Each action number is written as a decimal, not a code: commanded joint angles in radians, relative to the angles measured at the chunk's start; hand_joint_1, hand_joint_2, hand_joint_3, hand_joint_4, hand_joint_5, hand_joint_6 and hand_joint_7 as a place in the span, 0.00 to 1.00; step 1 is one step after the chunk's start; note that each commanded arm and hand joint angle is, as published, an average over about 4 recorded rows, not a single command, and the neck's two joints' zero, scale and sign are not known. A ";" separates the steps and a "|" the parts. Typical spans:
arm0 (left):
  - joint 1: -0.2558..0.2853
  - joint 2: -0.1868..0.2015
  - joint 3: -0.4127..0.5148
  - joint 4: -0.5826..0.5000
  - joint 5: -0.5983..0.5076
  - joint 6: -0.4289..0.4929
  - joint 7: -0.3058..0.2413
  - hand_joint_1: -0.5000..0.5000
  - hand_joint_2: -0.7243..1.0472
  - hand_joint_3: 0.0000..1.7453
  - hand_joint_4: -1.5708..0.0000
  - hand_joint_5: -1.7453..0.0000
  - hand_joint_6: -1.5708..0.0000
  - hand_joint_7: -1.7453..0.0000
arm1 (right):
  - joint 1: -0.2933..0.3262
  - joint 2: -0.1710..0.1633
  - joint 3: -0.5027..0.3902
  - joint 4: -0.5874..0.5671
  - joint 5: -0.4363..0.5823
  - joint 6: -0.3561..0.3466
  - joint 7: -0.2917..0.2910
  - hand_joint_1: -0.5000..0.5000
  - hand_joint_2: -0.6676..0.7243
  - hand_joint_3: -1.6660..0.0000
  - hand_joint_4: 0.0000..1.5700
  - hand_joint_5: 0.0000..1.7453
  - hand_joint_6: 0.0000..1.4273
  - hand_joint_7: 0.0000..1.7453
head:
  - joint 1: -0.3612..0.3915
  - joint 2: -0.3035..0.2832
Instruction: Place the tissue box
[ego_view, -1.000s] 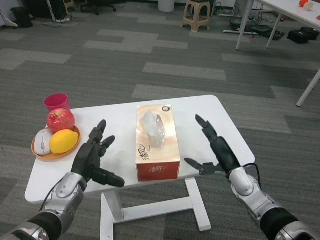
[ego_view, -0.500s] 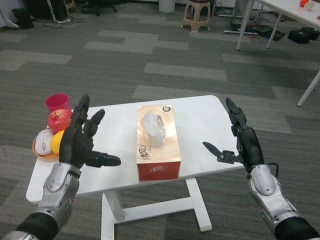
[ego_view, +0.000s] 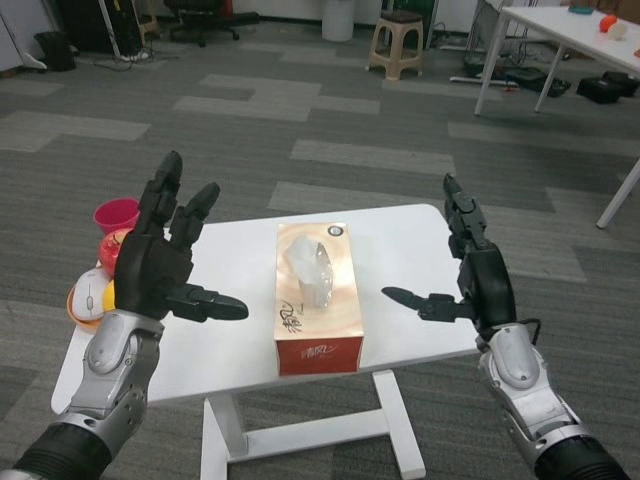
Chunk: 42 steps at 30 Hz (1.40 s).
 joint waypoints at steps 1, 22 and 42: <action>-0.022 0.021 -0.009 -0.024 -0.002 0.003 -0.003 1.00 0.40 0.00 1.00 0.65 1.00 1.00 | -0.028 -0.006 0.021 -0.016 0.004 -0.007 -0.009 0.04 0.27 0.81 0.00 0.00 0.00 0.08 | 0.000 -0.002; -0.064 0.001 -0.031 -0.054 0.019 0.015 -0.003 1.00 0.40 0.00 1.00 0.65 1.00 1.00 | -0.034 0.010 0.018 -0.072 0.003 -0.013 -0.027 0.04 0.27 0.81 0.00 0.00 0.00 0.08 | -0.028 0.027; -0.079 -0.010 -0.019 -0.034 0.036 0.005 -0.004 1.00 0.40 0.00 1.00 0.65 1.00 1.00 | -0.035 0.015 -0.005 -0.079 0.000 -0.026 -0.032 0.04 0.26 0.81 0.00 0.00 0.00 0.06 | -0.015 0.095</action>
